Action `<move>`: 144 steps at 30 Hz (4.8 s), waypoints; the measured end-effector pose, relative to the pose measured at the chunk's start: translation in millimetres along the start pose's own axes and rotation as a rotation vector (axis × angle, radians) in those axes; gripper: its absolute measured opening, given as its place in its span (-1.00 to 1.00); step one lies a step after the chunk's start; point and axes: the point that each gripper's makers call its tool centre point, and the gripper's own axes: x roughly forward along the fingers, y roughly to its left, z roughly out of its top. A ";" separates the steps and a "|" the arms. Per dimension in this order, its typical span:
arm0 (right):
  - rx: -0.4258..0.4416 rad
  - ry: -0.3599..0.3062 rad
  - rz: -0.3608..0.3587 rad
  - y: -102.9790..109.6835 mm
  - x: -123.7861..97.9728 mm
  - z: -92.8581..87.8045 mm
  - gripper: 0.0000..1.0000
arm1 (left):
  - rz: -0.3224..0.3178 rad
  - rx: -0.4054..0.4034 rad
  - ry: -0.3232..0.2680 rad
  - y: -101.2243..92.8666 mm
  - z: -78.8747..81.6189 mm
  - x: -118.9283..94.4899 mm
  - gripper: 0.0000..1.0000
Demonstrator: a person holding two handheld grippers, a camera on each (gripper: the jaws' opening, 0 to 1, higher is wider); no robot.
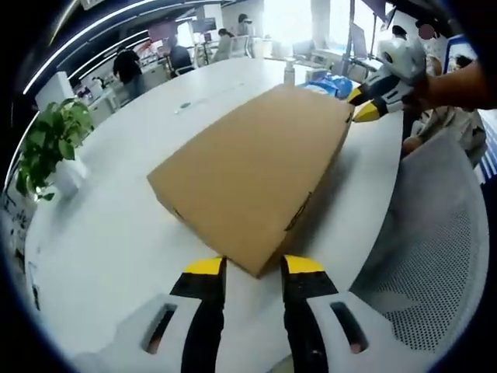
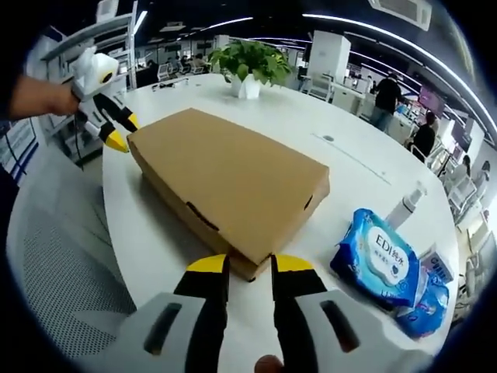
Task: Operate the shoe box by opening the lid, removing the specified soft item, and placing it in the target area until the item is outside and the box remains undamaged.
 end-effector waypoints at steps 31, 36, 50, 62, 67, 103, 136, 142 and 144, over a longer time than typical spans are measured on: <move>0.052 -0.002 -0.090 -72.8 40.6 25.9 -0.63 | 0.008 0.034 0.030 66.0 64.3 57.9 -0.47; 0.063 -0.008 -0.093 -85.7 48.3 30.9 -0.63 | 0.008 0.023 0.027 76.5 74.5 66.9 -0.47; 0.068 -0.012 -0.096 -102.3 58.1 36.1 -0.63 | 0.006 0.020 0.038 88.8 88.6 80.0 -0.46; 0.066 -0.029 -0.113 -102.4 50.4 36.3 -0.55 | 0.000 0.010 0.026 85.0 86.7 75.1 -0.43; 0.069 -0.066 -0.131 -103.4 37.0 47.0 -0.40 | 0.008 -0.014 -0.025 82.5 94.6 60.7 -0.32; 0.229 -0.143 -0.355 -54.4 -89.8 7.8 0.77 | 0.036 -0.080 -0.196 26.0 65.1 -40.6 0.33; 0.288 -0.145 -0.382 1.4 -118.3 -27.9 0.83 | 0.010 -0.137 -0.182 -32.4 11.2 -66.7 0.28; 0.304 -0.152 -0.389 0.9 -121.1 -29.3 0.84 | 0.012 -0.139 -0.177 -34.6 6.9 -68.5 0.28; 0.306 -0.150 -0.390 0.7 -121.8 -29.5 0.84 | 0.008 -0.145 -0.179 -35.4 6.6 -68.7 0.28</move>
